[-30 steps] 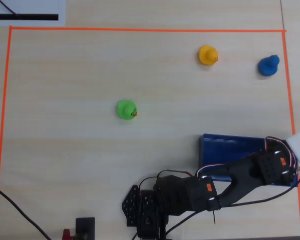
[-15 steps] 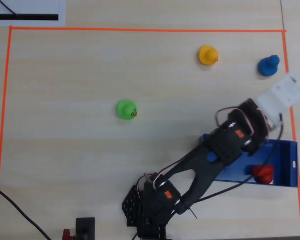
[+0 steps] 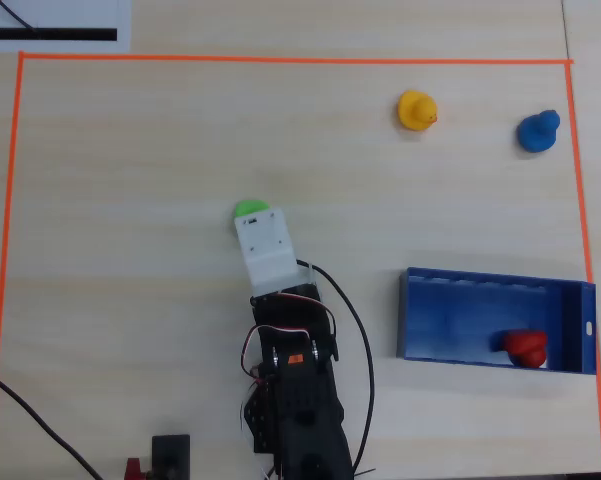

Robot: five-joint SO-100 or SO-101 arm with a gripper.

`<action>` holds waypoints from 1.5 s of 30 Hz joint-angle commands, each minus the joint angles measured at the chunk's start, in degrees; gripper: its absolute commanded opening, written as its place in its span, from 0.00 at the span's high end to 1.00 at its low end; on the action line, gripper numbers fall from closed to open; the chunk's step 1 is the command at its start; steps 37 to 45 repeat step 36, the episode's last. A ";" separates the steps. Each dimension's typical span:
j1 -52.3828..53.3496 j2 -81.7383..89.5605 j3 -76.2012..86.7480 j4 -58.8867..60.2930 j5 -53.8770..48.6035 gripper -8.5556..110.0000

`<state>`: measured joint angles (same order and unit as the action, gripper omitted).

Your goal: Grasp red duck and put it into box.

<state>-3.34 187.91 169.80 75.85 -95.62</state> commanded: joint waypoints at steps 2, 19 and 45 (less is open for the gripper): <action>0.18 1.76 5.01 0.79 -0.35 0.93; 4.75 1.85 8.44 1.23 3.08 0.91; 4.75 1.85 8.44 1.23 3.08 0.91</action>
